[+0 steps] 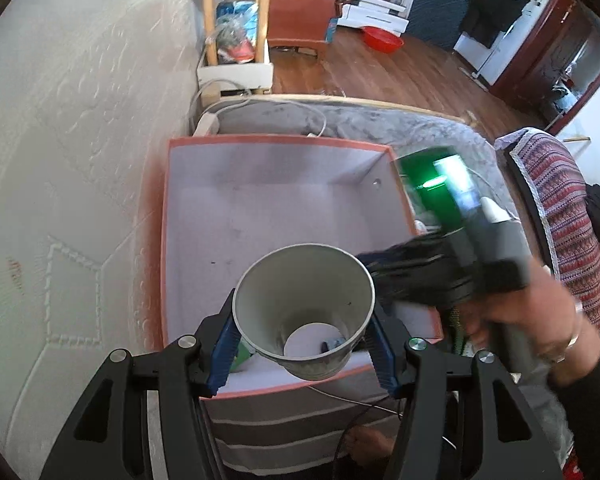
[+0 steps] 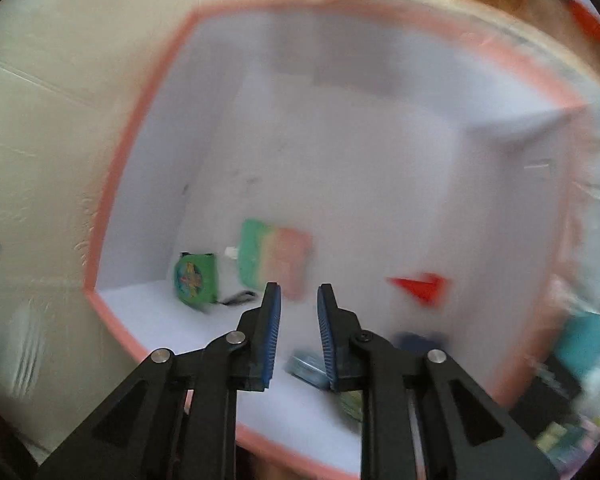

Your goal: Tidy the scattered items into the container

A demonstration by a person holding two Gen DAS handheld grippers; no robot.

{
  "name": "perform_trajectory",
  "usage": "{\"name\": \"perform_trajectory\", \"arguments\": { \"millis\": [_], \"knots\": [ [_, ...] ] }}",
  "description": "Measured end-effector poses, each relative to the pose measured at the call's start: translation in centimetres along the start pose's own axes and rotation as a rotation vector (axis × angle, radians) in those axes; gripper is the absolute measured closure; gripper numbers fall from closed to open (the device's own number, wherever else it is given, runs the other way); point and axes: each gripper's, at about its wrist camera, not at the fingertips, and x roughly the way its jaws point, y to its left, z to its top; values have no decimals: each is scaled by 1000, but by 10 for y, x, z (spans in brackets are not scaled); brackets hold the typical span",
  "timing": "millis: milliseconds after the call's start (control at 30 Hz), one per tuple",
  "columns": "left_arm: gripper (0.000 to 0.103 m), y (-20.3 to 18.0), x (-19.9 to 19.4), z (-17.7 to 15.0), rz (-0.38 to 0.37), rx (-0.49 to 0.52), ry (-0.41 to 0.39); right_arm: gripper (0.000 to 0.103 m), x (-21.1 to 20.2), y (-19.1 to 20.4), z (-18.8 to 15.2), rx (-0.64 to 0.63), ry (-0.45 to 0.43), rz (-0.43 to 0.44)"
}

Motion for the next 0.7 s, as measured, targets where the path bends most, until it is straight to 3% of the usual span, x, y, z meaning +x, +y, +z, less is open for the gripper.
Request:
{"name": "perform_trajectory", "arguments": {
  "millis": [67, 133, 167, 233, 300, 333, 400, 467, 500, 567, 633, 667, 700],
  "knots": [
    [48, -8, -7, 1, 7, 2, -11, 84, -18, -8, -5, 31, -19, 12],
    [48, -9, -15, 0, 3, -15, -25, 70, -22, -26, -1, 55, 0, 20],
    [48, -8, -18, -1, 4, -24, -33, 56, -15, -37, 8, 56, 11, 32],
    [48, -1, -22, -3, 3, -44, -43, 52, 15, -40, 28, -4, 52, 57],
    [48, 10, -24, -6, -16, -67, -44, 51, 57, -5, 36, -193, 138, 57],
    [48, 16, -24, -7, -20, -78, -43, 47, 75, 16, 35, -322, 167, 15],
    [48, 26, -22, -9, -14, -84, -39, 13, 108, 59, 18, -706, 198, -127],
    [48, 37, -18, -10, -17, -96, -40, 12, 130, 83, 0, -1035, 195, -225],
    [48, 42, -15, -10, -14, -111, -44, 12, 140, 88, -5, -1138, 212, -253],
    [48, 47, -8, -7, -24, -128, -46, 12, 162, 86, -7, -1227, 299, -253],
    [48, 48, -4, -4, -41, -129, -48, 14, 186, 78, -12, -1311, 364, -309],
    [48, 48, -4, -3, -40, -127, -52, 13, 188, 77, -6, -1280, 375, -270],
    [48, 47, -5, -3, -38, -123, -55, 23, 186, 76, 3, -1224, 374, -239]
  ]
}}
